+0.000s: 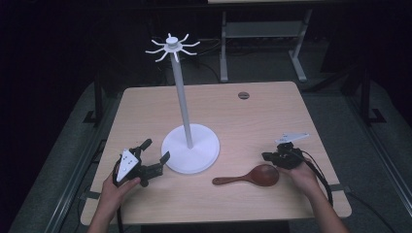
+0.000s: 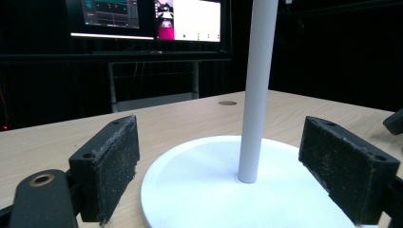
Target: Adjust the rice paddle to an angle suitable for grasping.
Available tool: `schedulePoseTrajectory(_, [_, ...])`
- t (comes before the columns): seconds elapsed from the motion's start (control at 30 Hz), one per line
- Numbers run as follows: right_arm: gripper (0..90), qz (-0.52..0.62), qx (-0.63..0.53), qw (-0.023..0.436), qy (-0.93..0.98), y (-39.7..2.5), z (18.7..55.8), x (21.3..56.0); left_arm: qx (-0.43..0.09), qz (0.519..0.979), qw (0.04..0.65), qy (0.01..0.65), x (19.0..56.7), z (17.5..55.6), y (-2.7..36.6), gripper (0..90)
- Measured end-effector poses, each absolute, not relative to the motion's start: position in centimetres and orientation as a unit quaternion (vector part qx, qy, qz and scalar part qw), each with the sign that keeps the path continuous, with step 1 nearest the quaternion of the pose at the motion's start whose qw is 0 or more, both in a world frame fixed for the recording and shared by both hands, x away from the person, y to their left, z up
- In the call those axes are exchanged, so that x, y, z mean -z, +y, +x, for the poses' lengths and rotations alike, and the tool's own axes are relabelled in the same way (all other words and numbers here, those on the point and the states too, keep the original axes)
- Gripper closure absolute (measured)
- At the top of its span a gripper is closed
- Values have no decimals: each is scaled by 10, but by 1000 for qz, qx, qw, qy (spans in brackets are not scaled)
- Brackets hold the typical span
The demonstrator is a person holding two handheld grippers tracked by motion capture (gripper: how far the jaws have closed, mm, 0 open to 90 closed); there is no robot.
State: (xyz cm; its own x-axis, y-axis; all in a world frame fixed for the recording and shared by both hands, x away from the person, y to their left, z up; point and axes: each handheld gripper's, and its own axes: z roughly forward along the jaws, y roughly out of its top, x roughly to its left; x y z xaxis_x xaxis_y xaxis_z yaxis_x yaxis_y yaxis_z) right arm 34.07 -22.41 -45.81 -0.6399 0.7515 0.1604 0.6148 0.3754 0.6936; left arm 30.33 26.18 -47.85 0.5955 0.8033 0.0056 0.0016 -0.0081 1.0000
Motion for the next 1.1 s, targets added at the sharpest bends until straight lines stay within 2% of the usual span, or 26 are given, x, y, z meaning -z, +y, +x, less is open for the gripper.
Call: schedulePoseTrajectory(1.1, [899,382,-348,62,854,-230,325,462,-318,634,629,316,478,303,262,129])
